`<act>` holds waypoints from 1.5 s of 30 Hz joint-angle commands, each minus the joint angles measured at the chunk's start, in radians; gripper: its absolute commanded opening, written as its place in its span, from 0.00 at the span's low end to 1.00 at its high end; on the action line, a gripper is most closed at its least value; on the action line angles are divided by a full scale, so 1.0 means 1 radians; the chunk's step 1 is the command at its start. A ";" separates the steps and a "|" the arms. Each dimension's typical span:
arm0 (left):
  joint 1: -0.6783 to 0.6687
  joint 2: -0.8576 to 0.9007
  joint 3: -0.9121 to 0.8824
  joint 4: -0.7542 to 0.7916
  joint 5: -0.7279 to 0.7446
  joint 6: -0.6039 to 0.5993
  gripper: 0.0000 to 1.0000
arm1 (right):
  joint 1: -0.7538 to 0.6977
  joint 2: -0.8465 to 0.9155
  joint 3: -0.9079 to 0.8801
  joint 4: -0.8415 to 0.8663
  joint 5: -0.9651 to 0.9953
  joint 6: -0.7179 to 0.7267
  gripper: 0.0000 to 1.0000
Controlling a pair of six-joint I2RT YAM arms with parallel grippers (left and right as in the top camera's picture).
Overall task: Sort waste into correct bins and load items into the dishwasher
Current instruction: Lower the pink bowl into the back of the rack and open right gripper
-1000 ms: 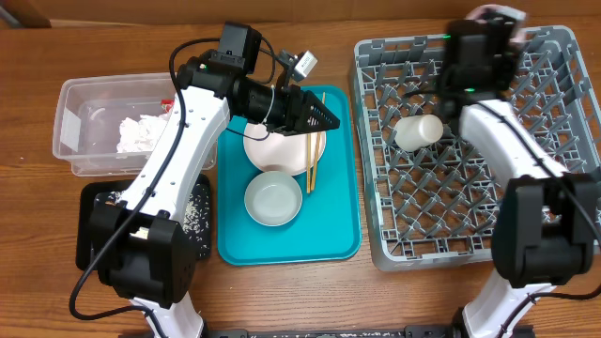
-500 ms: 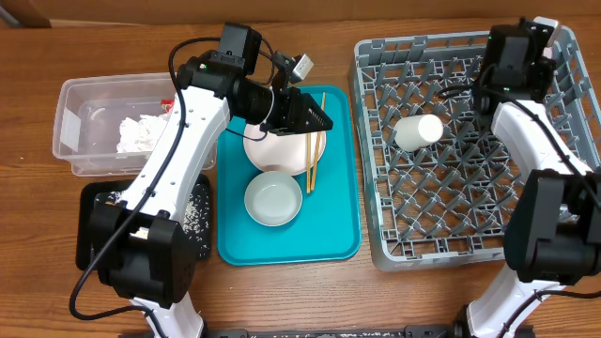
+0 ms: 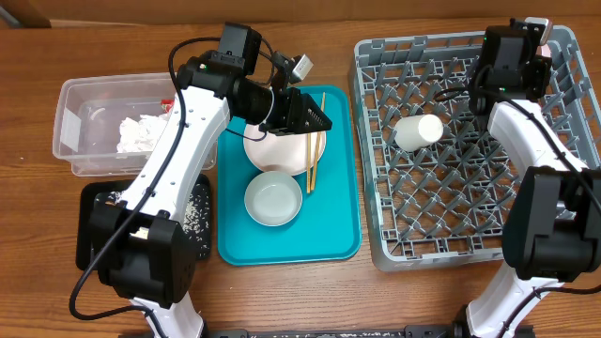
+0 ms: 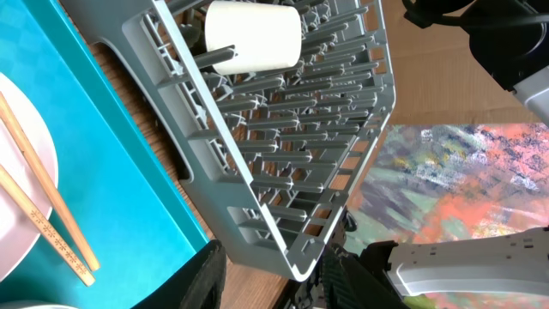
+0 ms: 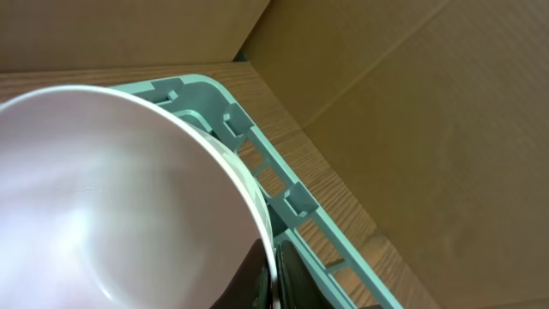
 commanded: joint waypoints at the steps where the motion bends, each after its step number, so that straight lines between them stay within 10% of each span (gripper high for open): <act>1: 0.002 -0.023 0.018 -0.004 -0.006 0.015 0.39 | 0.010 0.033 0.012 -0.002 0.021 -0.039 0.04; 9: 0.002 -0.023 0.018 -0.003 -0.005 0.014 0.40 | 0.016 0.126 0.013 0.097 0.080 -0.277 0.04; 27: 0.002 -0.023 0.018 -0.003 -0.047 0.015 0.41 | 0.118 0.129 0.013 -0.053 0.112 -0.273 0.04; 31: 0.002 -0.023 0.018 -0.003 -0.047 0.015 0.41 | 0.130 0.129 0.013 -0.083 0.112 -0.273 0.13; 33: 0.002 -0.023 0.018 -0.003 -0.047 0.015 0.41 | 0.142 0.129 0.013 -0.095 0.111 -0.273 0.41; 45: 0.002 -0.023 0.018 -0.003 -0.047 0.015 0.41 | 0.158 0.129 0.013 -0.116 0.111 -0.274 0.55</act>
